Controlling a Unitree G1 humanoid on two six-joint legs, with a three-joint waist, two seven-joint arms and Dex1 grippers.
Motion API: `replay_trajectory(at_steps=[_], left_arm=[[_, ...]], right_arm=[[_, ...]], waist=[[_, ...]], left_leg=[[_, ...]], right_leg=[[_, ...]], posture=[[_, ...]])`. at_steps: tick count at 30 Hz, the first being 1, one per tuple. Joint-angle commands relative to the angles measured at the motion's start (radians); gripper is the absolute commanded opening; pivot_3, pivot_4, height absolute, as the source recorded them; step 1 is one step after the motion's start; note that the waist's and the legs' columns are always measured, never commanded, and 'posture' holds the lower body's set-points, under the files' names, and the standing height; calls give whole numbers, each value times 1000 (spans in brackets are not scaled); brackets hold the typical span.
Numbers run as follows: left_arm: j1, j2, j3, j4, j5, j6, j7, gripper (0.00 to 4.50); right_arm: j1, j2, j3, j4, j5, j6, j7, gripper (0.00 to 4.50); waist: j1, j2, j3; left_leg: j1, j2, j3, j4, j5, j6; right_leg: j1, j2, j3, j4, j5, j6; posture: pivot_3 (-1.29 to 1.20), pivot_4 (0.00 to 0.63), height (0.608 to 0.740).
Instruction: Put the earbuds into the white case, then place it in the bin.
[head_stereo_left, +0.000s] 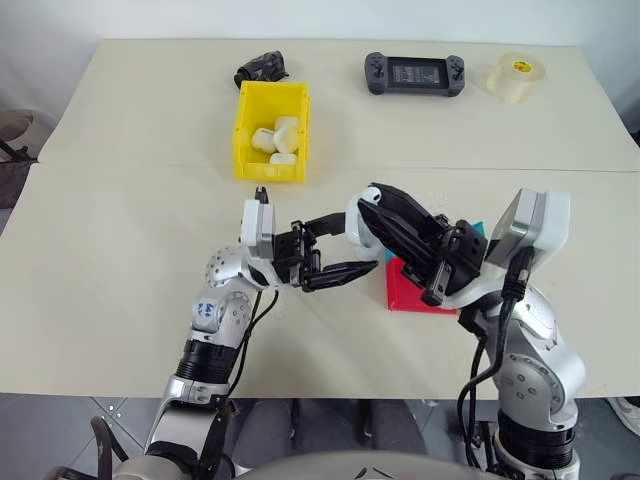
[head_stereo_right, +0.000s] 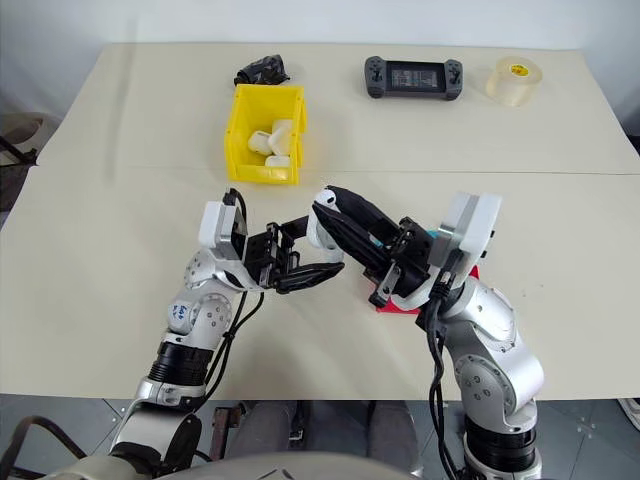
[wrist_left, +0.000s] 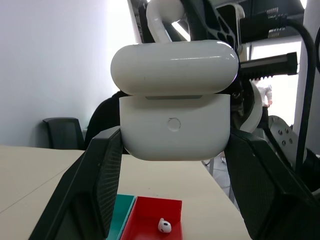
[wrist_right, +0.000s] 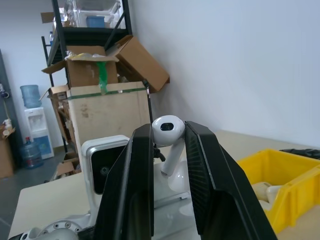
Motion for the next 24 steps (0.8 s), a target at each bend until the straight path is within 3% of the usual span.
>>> replay_trajectory(at_steps=[1, 24], left_arm=[[-16, 3, 10, -59, -27, 7, -1, 2742], [-11, 5, -1, -82, -9, 1, -27, 2742]], right_arm=[[7, 3, 7, 9, -6, -55, 1, 514], [-5, -68, 108, 147, -68, -117, 77, 514]], waist=[[0, 0, 0], [0, 0, 0]], left_leg=[[0, 0, 0, 0, 0, 0], [0, 0, 0, 0, 0, 0]], right_leg=[[0, 0, 0, 0, 0, 0], [0, 0, 0, 0, 0, 0]], posture=[[0, 150, 740], [0, 150, 740]])
